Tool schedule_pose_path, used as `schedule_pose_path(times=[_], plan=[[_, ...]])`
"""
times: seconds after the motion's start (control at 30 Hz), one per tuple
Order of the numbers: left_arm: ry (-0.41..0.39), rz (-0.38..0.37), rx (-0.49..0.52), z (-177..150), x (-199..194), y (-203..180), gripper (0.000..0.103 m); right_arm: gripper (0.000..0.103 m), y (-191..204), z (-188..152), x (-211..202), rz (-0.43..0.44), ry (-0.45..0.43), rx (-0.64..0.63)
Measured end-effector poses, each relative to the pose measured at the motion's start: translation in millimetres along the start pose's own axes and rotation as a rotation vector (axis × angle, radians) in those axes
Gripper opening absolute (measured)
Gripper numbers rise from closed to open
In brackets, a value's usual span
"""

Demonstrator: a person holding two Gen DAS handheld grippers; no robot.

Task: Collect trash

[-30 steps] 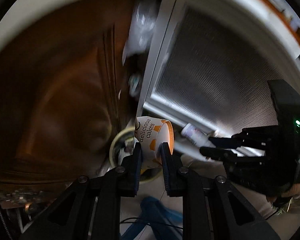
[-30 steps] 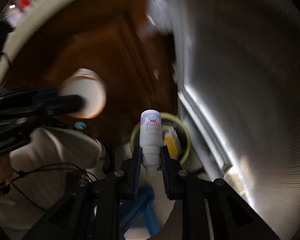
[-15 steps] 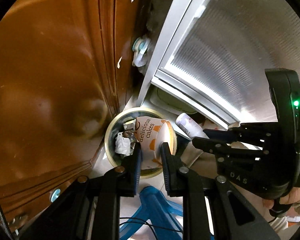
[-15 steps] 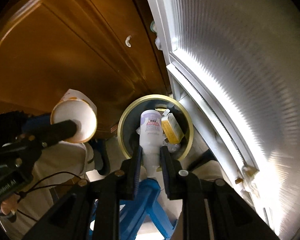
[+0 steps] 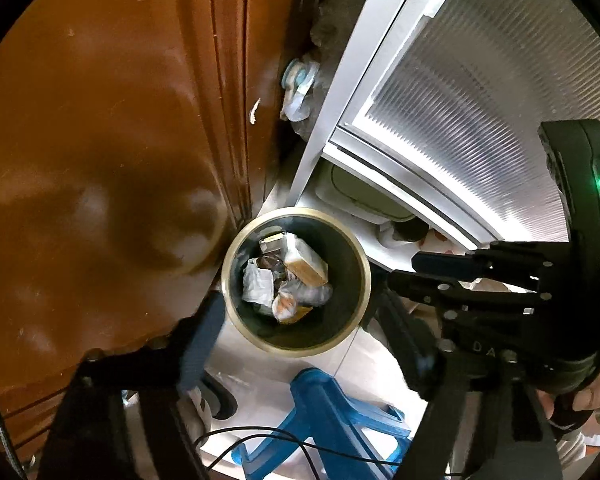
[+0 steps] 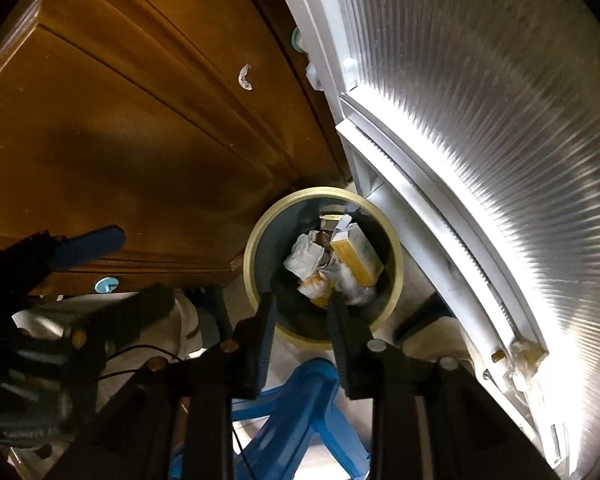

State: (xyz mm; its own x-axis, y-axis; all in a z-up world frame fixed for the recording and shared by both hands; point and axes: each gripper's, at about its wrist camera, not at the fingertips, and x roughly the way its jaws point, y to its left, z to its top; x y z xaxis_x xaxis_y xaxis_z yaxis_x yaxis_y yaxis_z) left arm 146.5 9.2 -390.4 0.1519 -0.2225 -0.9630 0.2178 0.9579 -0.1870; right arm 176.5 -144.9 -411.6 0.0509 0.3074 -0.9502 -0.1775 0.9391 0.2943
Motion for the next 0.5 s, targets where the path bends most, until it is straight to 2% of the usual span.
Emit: schedule_pose_path(times=[0.07,0.37,0.5], plan=[[-0.002,0.007,0.002,-1.7,-1.5,-0.3,0.080,0.027,1.8,-1.7,-3.8,0.007,-0.011,-0.008],[-0.046,0.031,-0.009,-12.5,-18.3,-4.8,0.102,0.029,1.8,-16.6,-29.2,-0.058,-0.079,-0.036],[-0.057,0.039,-0.008,-20.2,-27.1,-7.1,0.102,0.045,-0.1,-27.7,-37.7,-0.080,-0.090,-0.022]])
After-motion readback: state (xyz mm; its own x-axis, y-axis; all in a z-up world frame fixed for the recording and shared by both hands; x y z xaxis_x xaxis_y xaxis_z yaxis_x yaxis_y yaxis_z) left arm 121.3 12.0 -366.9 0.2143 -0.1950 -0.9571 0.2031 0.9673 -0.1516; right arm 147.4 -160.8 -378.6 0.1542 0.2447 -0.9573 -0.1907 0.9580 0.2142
